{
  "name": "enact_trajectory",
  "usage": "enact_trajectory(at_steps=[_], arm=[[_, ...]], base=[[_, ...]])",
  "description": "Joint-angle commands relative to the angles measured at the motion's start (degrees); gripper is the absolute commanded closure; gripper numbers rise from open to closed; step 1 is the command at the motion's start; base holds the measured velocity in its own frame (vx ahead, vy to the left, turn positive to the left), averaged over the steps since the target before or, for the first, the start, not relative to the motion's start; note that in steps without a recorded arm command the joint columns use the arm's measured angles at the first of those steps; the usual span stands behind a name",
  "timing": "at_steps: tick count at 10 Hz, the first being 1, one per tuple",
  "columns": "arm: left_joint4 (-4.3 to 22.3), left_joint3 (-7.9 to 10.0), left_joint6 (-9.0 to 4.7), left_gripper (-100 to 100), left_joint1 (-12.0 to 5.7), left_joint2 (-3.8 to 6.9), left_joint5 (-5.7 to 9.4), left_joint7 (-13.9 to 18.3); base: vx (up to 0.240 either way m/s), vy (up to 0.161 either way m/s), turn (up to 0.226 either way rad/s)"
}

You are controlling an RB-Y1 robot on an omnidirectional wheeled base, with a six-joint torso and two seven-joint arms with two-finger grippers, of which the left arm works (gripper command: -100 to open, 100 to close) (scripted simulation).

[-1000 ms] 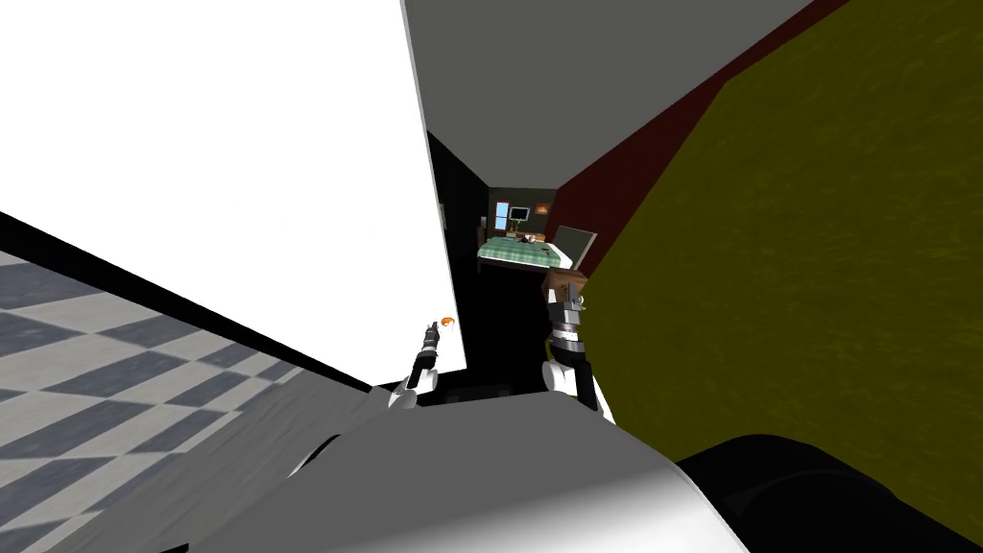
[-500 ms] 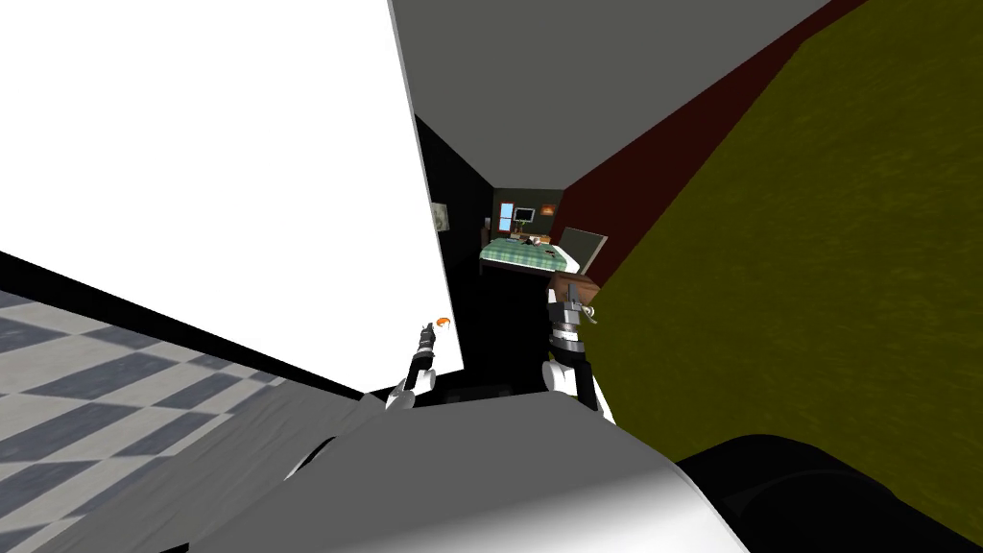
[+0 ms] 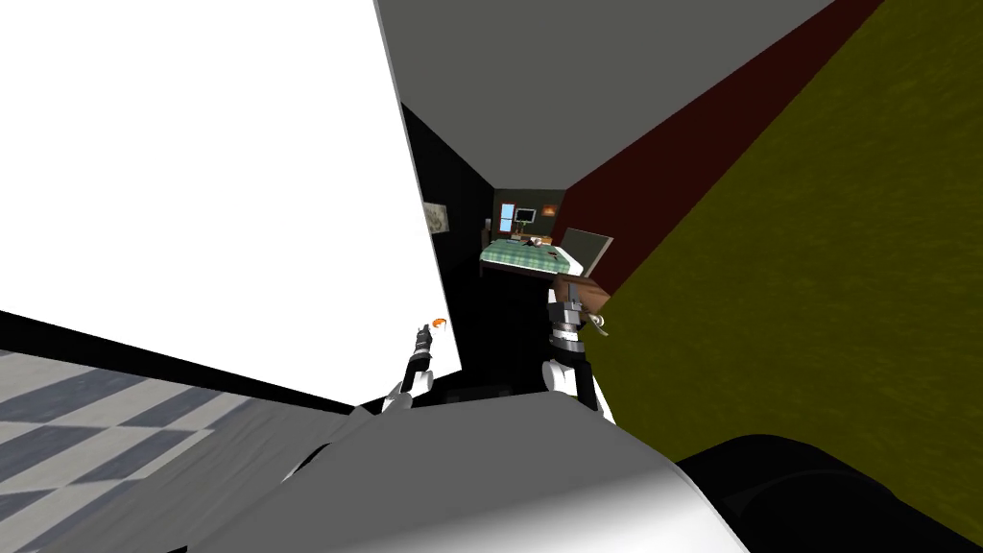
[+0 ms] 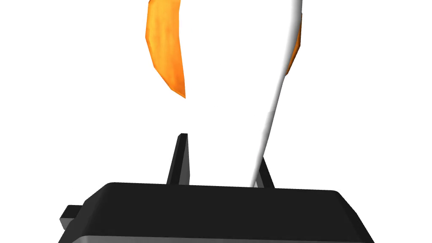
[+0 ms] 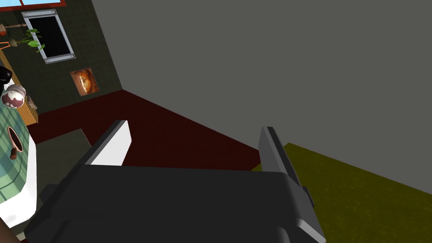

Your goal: Push the door open

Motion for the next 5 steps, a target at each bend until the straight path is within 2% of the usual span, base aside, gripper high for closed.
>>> enact_trajectory(at_steps=[1,5], arm=[[1.34,0.94,-1.08,100,-1.01,0.41,0.6,-0.28],[1.55,3.3,-1.27,100,-0.89,0.96,2.22,-1.19]], base=[[0.197,-0.054,0.043],[0.201,-0.04,0.05]])
